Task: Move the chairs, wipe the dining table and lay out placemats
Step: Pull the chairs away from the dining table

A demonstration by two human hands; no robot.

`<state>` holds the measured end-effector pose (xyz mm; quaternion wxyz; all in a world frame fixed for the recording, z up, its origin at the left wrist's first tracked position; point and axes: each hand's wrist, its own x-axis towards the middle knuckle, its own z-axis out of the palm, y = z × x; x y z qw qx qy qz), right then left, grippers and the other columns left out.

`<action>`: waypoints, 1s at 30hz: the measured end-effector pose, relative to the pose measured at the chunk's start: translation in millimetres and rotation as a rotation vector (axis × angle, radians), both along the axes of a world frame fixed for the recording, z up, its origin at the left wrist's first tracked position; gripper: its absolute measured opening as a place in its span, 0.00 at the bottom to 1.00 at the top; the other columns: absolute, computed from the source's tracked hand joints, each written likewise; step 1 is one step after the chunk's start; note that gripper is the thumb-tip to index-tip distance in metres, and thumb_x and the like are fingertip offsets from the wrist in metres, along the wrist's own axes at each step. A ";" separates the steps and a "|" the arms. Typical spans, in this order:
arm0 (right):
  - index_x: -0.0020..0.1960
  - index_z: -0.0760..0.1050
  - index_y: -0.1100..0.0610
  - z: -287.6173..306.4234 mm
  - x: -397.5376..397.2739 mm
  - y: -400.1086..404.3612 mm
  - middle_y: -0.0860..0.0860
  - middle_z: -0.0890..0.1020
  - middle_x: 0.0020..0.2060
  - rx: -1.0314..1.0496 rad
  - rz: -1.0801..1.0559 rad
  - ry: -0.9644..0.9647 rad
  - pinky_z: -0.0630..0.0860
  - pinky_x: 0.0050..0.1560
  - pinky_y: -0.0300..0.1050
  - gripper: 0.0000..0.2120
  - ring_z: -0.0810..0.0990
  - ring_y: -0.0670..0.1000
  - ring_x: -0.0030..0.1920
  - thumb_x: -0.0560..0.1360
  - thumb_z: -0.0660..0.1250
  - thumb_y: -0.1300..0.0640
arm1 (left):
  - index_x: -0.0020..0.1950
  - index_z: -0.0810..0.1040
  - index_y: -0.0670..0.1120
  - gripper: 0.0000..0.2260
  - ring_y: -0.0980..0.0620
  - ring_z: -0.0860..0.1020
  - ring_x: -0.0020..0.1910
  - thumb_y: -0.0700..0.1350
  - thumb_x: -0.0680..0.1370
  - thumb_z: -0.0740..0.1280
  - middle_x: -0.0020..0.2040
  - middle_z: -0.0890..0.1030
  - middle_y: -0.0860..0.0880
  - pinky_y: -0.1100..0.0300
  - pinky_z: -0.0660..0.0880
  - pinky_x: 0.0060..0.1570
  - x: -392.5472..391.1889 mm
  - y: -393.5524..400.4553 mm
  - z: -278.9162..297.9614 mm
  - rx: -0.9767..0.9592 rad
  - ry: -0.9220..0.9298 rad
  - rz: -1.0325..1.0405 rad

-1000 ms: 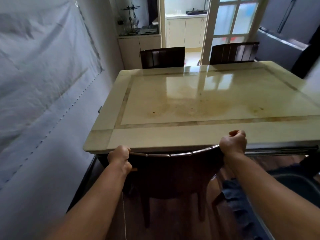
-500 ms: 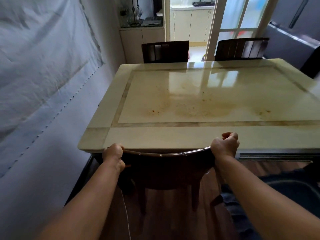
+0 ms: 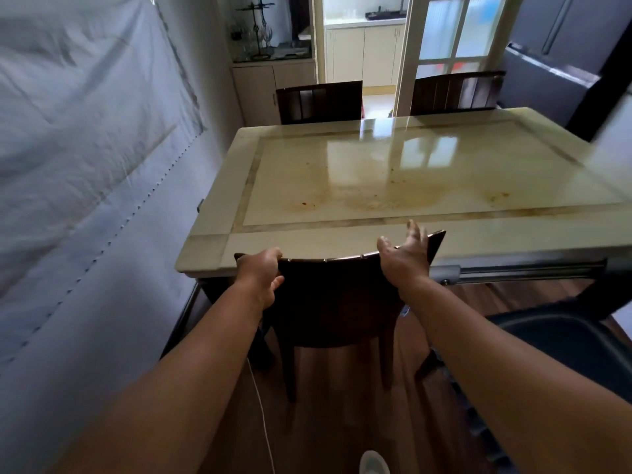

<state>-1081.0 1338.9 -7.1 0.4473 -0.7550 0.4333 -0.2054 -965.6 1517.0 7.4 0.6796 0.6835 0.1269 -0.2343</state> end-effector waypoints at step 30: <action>0.44 0.75 0.57 39.2 -423.3 -63.7 0.47 0.80 0.31 -0.080 -0.371 -0.404 0.76 0.34 0.36 0.11 0.78 0.42 0.29 0.80 0.58 0.53 | 0.45 0.77 0.48 0.07 0.54 0.80 0.36 0.49 0.78 0.63 0.38 0.83 0.50 0.61 0.73 0.37 -459.8 -176.3 14.5 -0.224 -0.177 -0.730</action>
